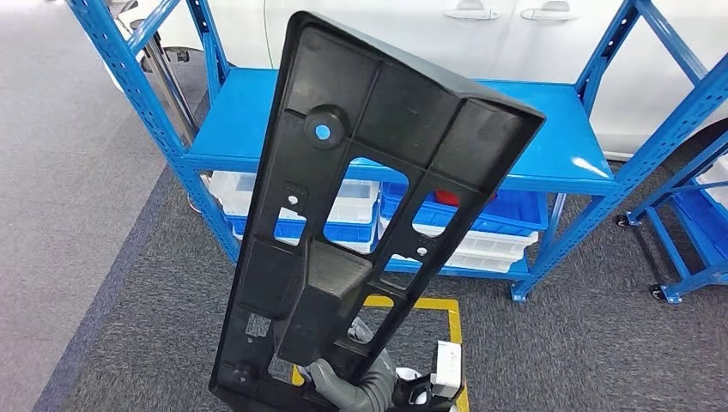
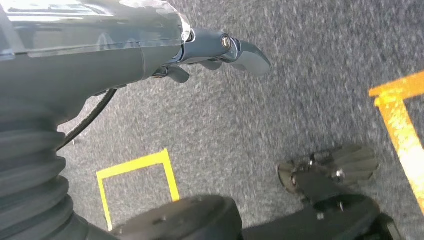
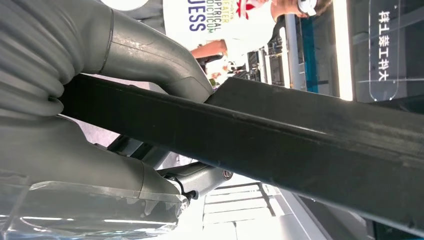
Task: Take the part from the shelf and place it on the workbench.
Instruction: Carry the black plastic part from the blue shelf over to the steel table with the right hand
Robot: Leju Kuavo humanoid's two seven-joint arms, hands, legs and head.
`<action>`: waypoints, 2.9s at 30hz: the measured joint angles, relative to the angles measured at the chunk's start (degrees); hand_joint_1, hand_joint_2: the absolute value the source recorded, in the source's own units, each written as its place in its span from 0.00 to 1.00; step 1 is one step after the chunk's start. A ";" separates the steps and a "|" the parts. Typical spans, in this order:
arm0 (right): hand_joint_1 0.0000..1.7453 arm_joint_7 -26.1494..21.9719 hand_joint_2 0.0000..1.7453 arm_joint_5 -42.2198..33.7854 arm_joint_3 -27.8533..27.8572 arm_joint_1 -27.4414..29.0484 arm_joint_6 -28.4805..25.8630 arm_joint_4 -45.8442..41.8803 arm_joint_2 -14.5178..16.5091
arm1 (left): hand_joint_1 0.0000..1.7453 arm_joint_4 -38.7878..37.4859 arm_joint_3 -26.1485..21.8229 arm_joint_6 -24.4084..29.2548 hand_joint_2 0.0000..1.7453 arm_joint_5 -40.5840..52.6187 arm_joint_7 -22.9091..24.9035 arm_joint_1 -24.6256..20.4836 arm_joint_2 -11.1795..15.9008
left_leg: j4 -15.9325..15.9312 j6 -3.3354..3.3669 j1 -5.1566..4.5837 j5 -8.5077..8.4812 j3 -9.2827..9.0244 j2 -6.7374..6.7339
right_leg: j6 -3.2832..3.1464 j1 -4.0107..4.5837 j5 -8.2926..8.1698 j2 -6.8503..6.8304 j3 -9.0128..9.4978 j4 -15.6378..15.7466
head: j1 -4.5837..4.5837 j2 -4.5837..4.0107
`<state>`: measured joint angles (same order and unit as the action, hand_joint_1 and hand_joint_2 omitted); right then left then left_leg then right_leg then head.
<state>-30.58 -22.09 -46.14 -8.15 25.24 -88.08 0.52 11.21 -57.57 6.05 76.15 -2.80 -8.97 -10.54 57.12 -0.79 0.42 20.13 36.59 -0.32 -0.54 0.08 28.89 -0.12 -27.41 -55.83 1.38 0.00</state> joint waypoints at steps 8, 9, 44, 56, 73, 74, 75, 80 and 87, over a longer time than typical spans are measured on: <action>1.00 0.17 1.00 0.16 0.02 0.17 0.09 0.01 0.27 | 0.00 0.00 -0.01 0.07 1.00 -0.03 0.09 -0.16 0.00 | 9.84 -0.56 0.35 8.48 0.82 0.06 | -0.95 -0.18 -3.58 -0.46 -4.41 -0.29 | 0.02 0.01; 1.00 0.17 1.00 0.18 0.04 0.24 0.10 0.02 0.31 | 0.00 0.00 -0.01 0.05 1.00 0.03 0.22 -0.13 0.00 | 10.99 -0.71 0.38 8.99 -1.12 0.07 | -0.84 -0.15 -4.72 -0.49 -6.25 -0.79 | 0.02 0.01; 1.00 1.08 1.00 1.68 2.59 3.10 3.49 -0.31 0.38 | 0.00 -0.04 0.07 0.75 1.00 0.63 -0.30 0.49 -0.43 | 0.74 -0.05 0.50 7.13 -6.58 3.39 | 0.01 0.03 -2.15 4.42 -3.96 -1.61 | 0.02 0.00; 1.00 1.13 1.00 1.54 3.19 3.42 4.11 -0.30 0.31 | 0.00 -0.07 0.04 0.95 1.00 0.59 -0.40 0.65 -0.62 | -0.25 1.38 0.58 7.05 -6.57 -3.61 | 2.28 -0.61 -1.92 -2.01 -7.89 -7.57 | 0.02 0.00; 1.00 1.30 1.00 1.01 3.80 3.78 4.39 -0.32 0.73 | 0.00 -0.07 0.02 0.95 1.00 0.57 -0.65 0.55 -0.51 | 2.33 -0.28 0.89 7.60 -5.60 3.69 | -0.33 -0.11 -3.90 5.67 -6.50 -2.52 | 0.02 0.01; 1.00 1.30 1.00 0.99 3.84 3.81 4.43 -0.33 0.75 | 0.00 -0.07 0.02 0.95 1.00 0.58 -0.61 0.56 -0.51 | 1.35 -0.10 0.87 7.68 -5.91 4.29 | 0.09 -0.15 -4.05 6.22 -6.92 -2.65 | 0.02 0.01; 1.00 1.30 1.00 0.99 3.91 3.86 4.48 -0.33 0.76 | 0.00 -0.07 0.02 0.95 1.00 0.59 -0.61 0.52 -0.52 | 1.02 0.07 0.79 7.74 -5.92 4.05 | 0.53 -0.18 -4.28 6.76 -7.30 -2.69 | 0.02 0.01; 1.00 1.32 1.00 0.97 4.44 4.10 4.81 -0.45 0.78 | 0.00 -0.07 0.03 0.95 1.00 0.64 -0.48 0.48 -0.67 | 0.30 1.60 0.96 7.05 -5.98 0.70 | 2.04 -0.22 -0.18 2.27 -11.24 -10.22 | 0.01 0.00; 1.00 1.80 1.00 0.97 4.72 4.24 4.91 -0.52 0.81 | 0.00 -0.07 0.02 0.95 1.00 0.63 -0.38 0.60 -0.60 | 0.38 1.30 0.53 7.46 -6.21 -4.13 | 1.65 -0.26 -2.89 -2.27 -8.54 -6.54 | 0.02 0.00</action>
<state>-28.78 -21.11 -41.42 -3.91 30.16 -88.60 1.33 11.15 -57.55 6.99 76.78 -3.17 -8.37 -11.13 57.50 0.51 0.95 27.59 30.38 -4.46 1.11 -0.19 26.01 -2.39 -35.95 -62.37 1.40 0.00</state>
